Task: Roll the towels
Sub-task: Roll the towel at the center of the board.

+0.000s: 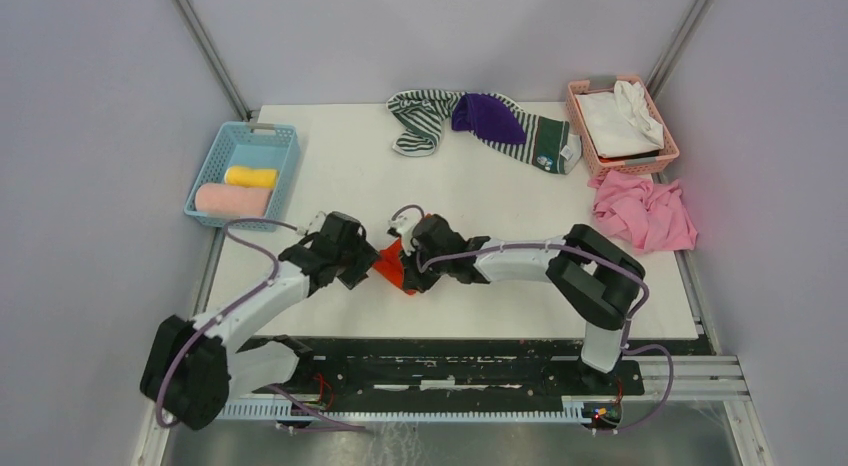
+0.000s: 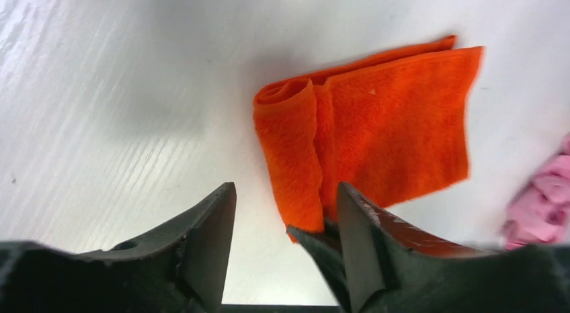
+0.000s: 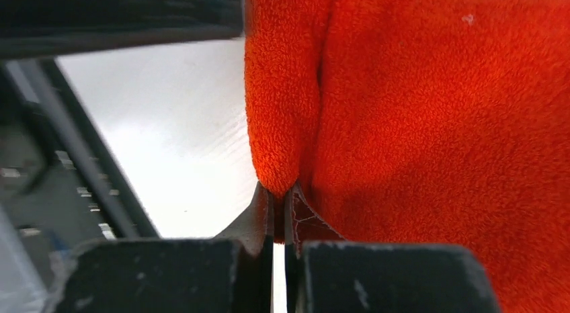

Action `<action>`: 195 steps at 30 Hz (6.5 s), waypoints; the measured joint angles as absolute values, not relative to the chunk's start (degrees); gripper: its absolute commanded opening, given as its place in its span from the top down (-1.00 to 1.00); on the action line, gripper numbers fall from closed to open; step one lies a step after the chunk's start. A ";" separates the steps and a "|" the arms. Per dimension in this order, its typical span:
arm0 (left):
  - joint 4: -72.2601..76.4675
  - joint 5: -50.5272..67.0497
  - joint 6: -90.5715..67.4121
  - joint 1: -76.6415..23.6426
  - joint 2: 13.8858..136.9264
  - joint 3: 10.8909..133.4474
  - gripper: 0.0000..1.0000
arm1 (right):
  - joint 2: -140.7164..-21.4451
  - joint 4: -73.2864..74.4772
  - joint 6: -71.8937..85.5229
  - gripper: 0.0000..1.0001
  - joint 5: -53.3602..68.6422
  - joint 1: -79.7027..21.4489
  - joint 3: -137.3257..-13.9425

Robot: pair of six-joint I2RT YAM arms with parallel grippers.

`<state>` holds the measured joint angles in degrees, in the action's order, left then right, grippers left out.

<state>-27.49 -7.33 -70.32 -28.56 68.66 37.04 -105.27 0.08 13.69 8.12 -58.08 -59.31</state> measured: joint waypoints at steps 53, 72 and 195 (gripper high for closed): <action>-2.59 -6.24 -65.45 -31.40 75.94 32.45 0.93 | -94.28 6.24 34.46 0.13 19.07 -47.44 -50.94; -13.85 -11.73 -65.43 -33.85 75.88 35.09 0.95 | -100.99 9.69 7.40 -0.12 -18.76 -70.06 -61.23; -13.37 0.27 -66.98 -24.12 57.08 25.28 -0.47 | -120.70 -7.75 45.52 0.99 54.54 -40.34 -63.99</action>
